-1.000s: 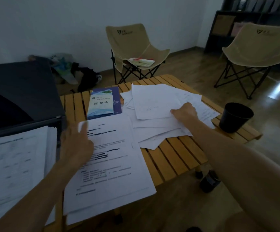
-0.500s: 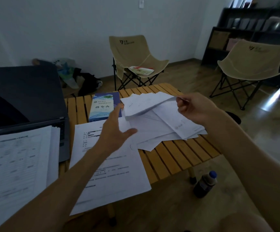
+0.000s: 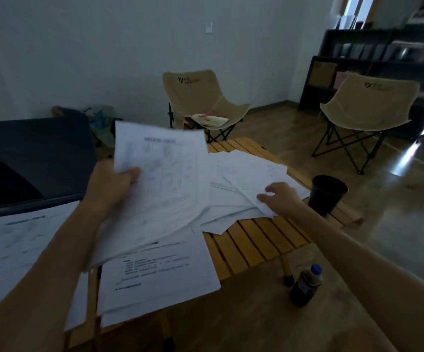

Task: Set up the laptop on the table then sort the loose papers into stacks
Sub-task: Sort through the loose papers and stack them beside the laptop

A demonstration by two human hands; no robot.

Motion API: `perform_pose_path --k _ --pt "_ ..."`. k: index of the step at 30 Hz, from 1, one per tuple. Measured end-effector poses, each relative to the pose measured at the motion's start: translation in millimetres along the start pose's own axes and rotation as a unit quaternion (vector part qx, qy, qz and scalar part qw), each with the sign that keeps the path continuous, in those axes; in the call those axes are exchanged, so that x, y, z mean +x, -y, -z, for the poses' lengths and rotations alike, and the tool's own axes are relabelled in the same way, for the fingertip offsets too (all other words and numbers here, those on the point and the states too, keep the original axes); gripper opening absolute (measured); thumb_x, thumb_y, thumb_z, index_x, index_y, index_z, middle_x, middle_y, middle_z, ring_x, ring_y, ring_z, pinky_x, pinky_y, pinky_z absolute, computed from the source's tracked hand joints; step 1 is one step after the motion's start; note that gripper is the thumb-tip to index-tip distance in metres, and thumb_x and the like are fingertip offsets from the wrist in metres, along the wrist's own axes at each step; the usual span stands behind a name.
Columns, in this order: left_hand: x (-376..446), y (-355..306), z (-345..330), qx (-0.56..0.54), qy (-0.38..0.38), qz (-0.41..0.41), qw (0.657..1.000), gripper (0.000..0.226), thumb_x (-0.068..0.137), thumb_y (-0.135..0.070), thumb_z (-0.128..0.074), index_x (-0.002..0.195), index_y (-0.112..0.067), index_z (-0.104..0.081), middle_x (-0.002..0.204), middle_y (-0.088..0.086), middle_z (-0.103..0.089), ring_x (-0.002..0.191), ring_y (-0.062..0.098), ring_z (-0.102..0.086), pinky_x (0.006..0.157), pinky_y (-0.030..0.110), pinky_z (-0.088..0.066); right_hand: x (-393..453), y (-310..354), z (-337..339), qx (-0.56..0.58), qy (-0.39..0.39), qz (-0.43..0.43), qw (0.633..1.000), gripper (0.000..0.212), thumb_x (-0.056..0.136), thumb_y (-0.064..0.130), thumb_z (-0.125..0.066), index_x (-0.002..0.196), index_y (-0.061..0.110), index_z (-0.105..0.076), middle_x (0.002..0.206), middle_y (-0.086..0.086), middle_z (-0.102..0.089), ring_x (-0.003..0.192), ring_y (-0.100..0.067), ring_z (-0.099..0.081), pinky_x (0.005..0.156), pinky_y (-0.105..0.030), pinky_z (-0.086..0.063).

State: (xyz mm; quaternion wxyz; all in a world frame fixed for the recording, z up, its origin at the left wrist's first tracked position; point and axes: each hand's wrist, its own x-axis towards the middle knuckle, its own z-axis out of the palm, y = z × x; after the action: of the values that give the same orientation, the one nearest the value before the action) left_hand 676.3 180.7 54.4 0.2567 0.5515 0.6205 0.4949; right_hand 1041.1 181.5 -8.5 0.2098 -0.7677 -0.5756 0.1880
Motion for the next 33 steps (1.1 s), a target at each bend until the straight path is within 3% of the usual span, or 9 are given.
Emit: perform_pose_path --k 3,7,10,17,24,26,28,31,33 --pt "-1 61 -11 0.065 0.042 0.064 0.995 0.020 0.090 -0.015 -0.067 0.107 -0.006 -0.064 0.096 0.007 -0.064 0.084 0.023 -0.059 0.063 0.027 -0.046 9 -15 -28 -0.091 0.022 0.006 0.996 0.082 0.088 0.060 -0.062 0.147 0.008 -0.039 0.149 -0.013 -0.043 0.134 -0.033 -0.042 0.108 -0.045 -0.038" --pt "4 114 -9 0.162 0.093 0.071 0.980 0.034 0.090 -0.017 -0.067 0.121 -0.005 -0.060 0.114 0.016 -0.066 0.089 0.025 -0.059 0.079 0.034 -0.050 7 -19 -54 -0.270 -0.043 0.057 0.960 0.046 0.100 0.051 -0.038 0.127 0.014 -0.045 0.125 -0.013 -0.054 0.112 -0.032 -0.054 0.093 -0.046 -0.044" --pt "4 125 -9 0.199 0.098 0.061 0.973 0.064 0.084 -0.014 -0.073 0.139 -0.005 -0.042 0.128 0.016 -0.058 0.104 0.028 -0.058 0.083 0.034 -0.049 2 -15 -65 -0.353 -0.079 0.104 0.927 0.023 0.102 0.028 -0.040 0.120 0.014 -0.044 0.115 -0.011 -0.058 0.101 -0.027 -0.058 0.083 -0.039 -0.050" --pt "-10 106 -23 0.333 0.038 -0.045 0.941 0.073 0.080 -0.024 -0.073 0.140 -0.008 -0.033 0.135 0.022 -0.042 0.119 0.037 -0.044 0.099 0.050 -0.043 -16 -11 -38 -0.353 -0.069 0.128 0.924 0.015 0.097 0.010 -0.050 0.111 0.013 -0.053 0.112 -0.007 -0.065 0.100 -0.022 -0.063 0.079 -0.031 -0.049" --pt "-50 59 -62 0.364 0.114 -0.278 0.881 0.092 0.082 -0.039 -0.073 0.154 -0.024 -0.017 0.160 0.002 -0.018 0.148 0.023 -0.012 0.122 0.043 -0.009 -66 17 -36 -0.233 -0.218 0.418 0.851 0.048 0.077 0.004 -0.077 0.123 0.016 -0.067 0.130 -0.005 -0.067 0.125 -0.024 -0.059 0.100 -0.044 -0.048" --pt "-55 55 -61 0.362 0.113 -0.287 0.880 0.067 0.084 -0.033 -0.072 0.143 -0.024 -0.042 0.150 0.002 -0.042 0.140 0.024 -0.034 0.117 0.040 -0.018 -67 8 -28 -0.129 -0.238 0.454 0.849 0.040 0.087 0.002 -0.065 0.125 0.013 -0.066 0.135 -0.006 -0.063 0.130 -0.022 -0.055 0.104 -0.041 -0.044" --pt "-61 47 -54 0.386 0.088 -0.315 0.863 0.032 0.074 -0.026 -0.083 0.103 -0.021 -0.069 0.105 0.003 -0.071 0.099 0.023 -0.066 0.095 0.040 -0.048 -60 0 -21 -0.027 -0.240 0.373 0.896 0.033 0.098 0.009 -0.053 0.128 0.017 -0.064 0.144 -0.004 -0.055 0.136 -0.019 -0.046 0.109 -0.038 -0.038" --pt "-88 24 -50 0.423 0.078 -0.379 0.820 0.028 0.059 -0.016 -0.090 0.076 -0.019 -0.069 0.068 0.001 -0.067 0.060 0.019 -0.066 0.063 0.034 -0.056 -51 4 -21 0.100 -0.179 0.109 0.973 0.032 0.101 0.017 -0.053 0.133 0.020 -0.057 0.138 0.001 -0.051 0.134 -0.020 -0.044 0.099 -0.031 -0.041" --pt "-119 11 -59 0.423 0.086 -0.416 0.801 0.026 0.057 -0.013 -0.088 0.076 -0.015 -0.070 0.070 0.004 -0.065 0.062 0.020 -0.066 0.061 0.034 -0.056 -50 16 -23 0.340 -0.080 -0.061 0.935 0.015 0.100 0.015 -0.053 0.114 0.016 -0.061 0.117 -0.002 -0.060 0.116 -0.028 -0.059 0.082 -0.033 -0.052"
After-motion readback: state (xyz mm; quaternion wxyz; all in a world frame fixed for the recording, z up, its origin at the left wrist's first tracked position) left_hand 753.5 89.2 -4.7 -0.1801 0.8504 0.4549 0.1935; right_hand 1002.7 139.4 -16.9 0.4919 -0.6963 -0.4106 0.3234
